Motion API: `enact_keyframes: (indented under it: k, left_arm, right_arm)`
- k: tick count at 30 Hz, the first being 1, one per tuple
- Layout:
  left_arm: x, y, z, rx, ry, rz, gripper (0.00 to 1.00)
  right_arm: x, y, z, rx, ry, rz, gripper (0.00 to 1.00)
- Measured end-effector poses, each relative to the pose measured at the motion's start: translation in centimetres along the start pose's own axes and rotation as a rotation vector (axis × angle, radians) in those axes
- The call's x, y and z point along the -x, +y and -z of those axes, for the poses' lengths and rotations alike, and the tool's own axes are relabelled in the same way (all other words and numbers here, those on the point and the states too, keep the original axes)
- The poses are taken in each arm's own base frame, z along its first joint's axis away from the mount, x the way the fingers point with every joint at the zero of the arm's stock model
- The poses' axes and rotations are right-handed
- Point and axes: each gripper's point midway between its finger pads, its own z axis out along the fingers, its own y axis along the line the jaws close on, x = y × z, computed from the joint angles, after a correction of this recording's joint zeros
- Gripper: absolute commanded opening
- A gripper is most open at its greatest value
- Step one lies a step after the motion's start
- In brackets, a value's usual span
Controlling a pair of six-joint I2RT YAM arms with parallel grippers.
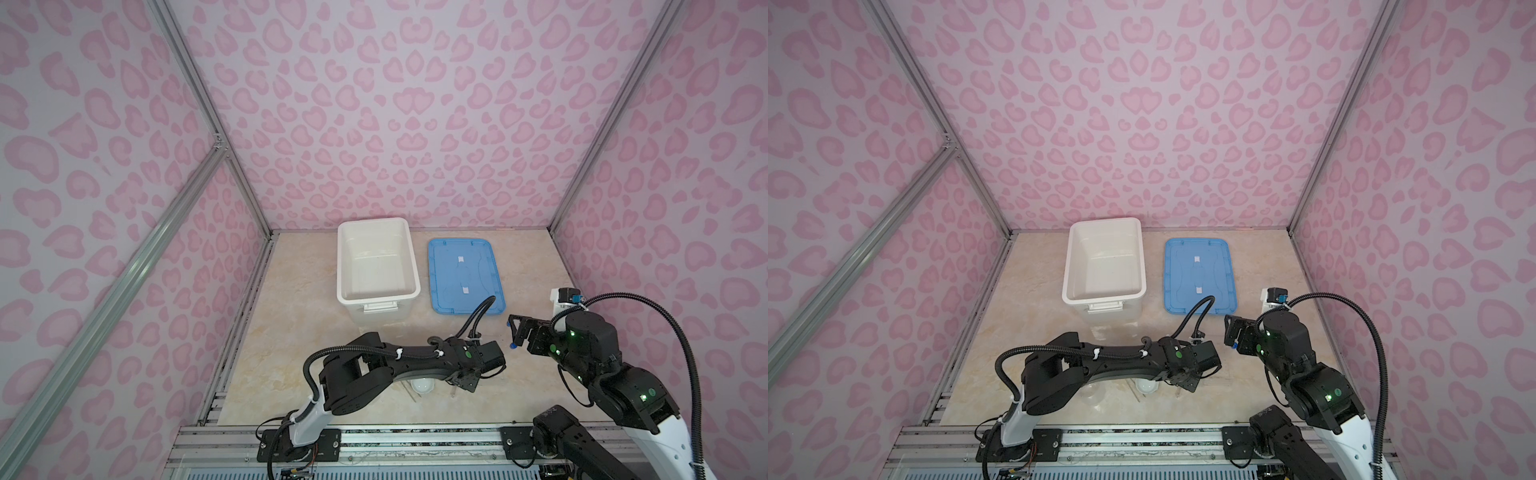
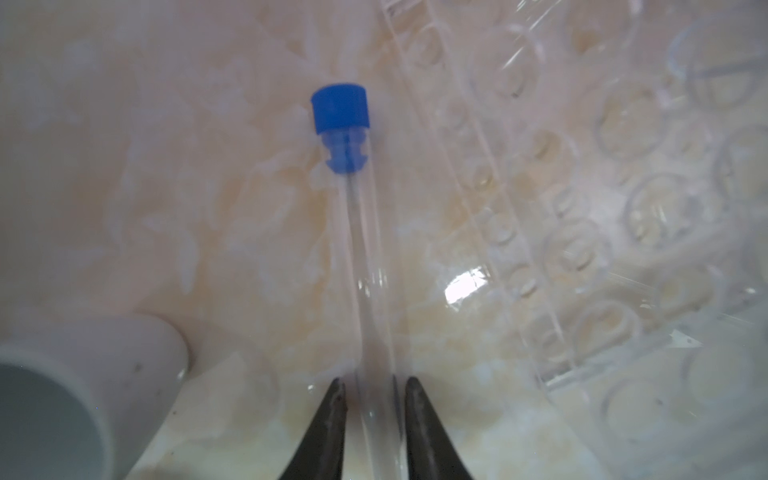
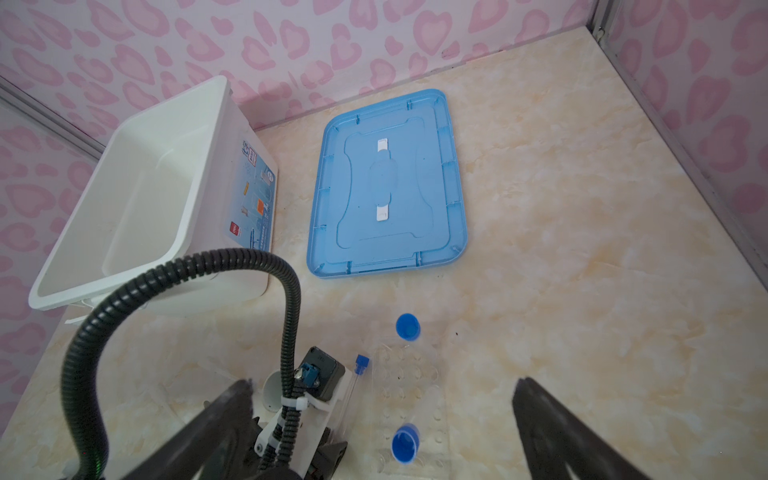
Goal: Organize the chemistry lab equipment
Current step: 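Lower the left gripper and grasp a third blue-capped test tube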
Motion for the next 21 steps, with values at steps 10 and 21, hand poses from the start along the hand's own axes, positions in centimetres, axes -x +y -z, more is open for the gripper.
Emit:
enact_keyframes:
  k: [10, 21]
  left_arm:
    - [0.4, 0.4, 1.1, -0.041, -0.050, 0.019, 0.20]
    - [1.5, 0.2, 2.7, -0.094, -0.127, 0.030, 0.21]
  right_arm:
    - [-0.1, 0.1, 0.0, 0.007, 0.004, -0.008, 0.98]
    - [-0.3, 0.8, -0.6, 0.040, 0.022, -0.013, 0.98]
